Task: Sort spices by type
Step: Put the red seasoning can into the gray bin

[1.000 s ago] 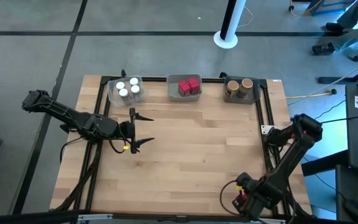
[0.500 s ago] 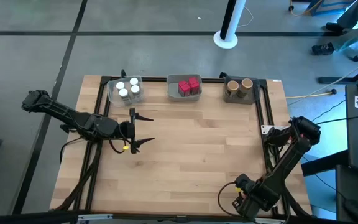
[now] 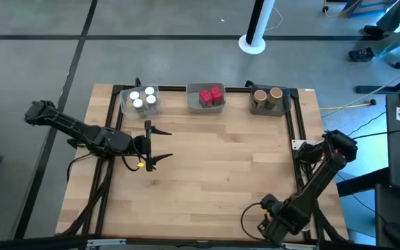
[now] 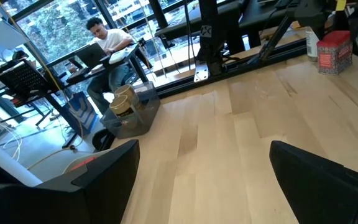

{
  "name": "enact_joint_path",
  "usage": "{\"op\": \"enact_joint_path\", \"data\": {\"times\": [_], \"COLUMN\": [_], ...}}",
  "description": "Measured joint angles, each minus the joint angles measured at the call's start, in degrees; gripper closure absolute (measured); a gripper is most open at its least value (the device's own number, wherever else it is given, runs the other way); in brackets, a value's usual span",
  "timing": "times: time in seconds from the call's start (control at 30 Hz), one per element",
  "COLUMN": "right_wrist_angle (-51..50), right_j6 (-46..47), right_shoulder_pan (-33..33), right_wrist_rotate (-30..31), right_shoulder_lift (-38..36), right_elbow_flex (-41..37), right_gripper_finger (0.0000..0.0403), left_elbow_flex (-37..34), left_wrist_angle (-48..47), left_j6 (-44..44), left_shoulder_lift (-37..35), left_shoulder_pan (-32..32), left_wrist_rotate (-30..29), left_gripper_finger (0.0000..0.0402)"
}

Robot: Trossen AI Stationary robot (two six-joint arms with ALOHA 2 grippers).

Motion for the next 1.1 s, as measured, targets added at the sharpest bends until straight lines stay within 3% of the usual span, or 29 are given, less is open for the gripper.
{"op": "enact_joint_path", "data": {"times": [0.37,0.67,1.1], "right_wrist_angle": [-5.04,-3.92,-0.29], "right_j6": [-2.69,1.71,0.33], "right_shoulder_pan": [-1.14,2.46,2.33], "right_wrist_rotate": [-4.5,-2.98,-0.72], "right_shoulder_lift": [0.06,-0.01,-0.1], "right_elbow_flex": [2.33,0.11,-1.34], "right_gripper_finger": [0.01,0.01,0.01], "left_elbow_flex": [0.0,0.0,0.01], "left_wrist_angle": [-0.09,-0.29,-0.27], "left_j6": [-0.04,0.01,0.02], "left_shoulder_lift": [0.0,0.02,0.02], "left_shoulder_pan": [0.0,0.0,-0.01], "left_wrist_rotate": [0.0,0.0,0.0], "left_gripper_finger": [0.0055,0.0055,0.0055]}}
